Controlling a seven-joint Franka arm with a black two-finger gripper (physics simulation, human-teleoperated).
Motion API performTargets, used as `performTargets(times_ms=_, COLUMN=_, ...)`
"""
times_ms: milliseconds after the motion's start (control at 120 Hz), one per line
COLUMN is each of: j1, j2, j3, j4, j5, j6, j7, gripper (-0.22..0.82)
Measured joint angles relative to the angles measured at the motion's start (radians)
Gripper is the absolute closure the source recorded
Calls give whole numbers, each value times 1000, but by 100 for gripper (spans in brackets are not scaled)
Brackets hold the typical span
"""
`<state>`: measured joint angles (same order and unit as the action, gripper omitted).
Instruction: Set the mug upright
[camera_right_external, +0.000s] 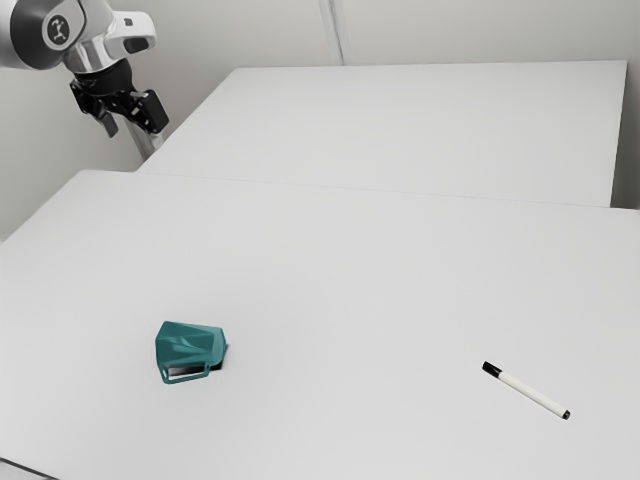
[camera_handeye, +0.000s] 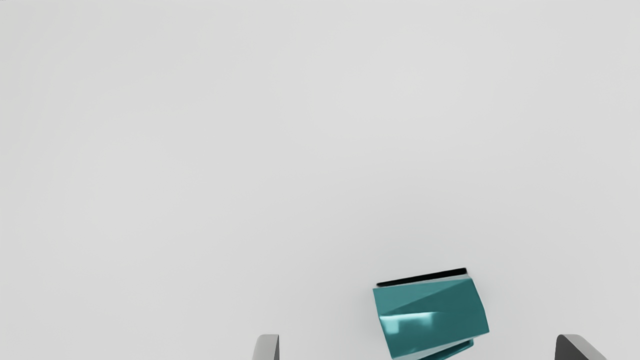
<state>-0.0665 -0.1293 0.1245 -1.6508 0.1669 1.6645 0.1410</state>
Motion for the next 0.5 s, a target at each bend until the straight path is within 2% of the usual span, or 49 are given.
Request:
performTargets(times_ms=242, j1=14, j2=-11, j3=0, j4=-24, j5=-2, j6=13, j7=7, gripper=0)
performTargets(times_ms=500, j1=131, j2=-6, j3=1, j4=-82, j5=-64, j6=17, j7=11, gripper=0)
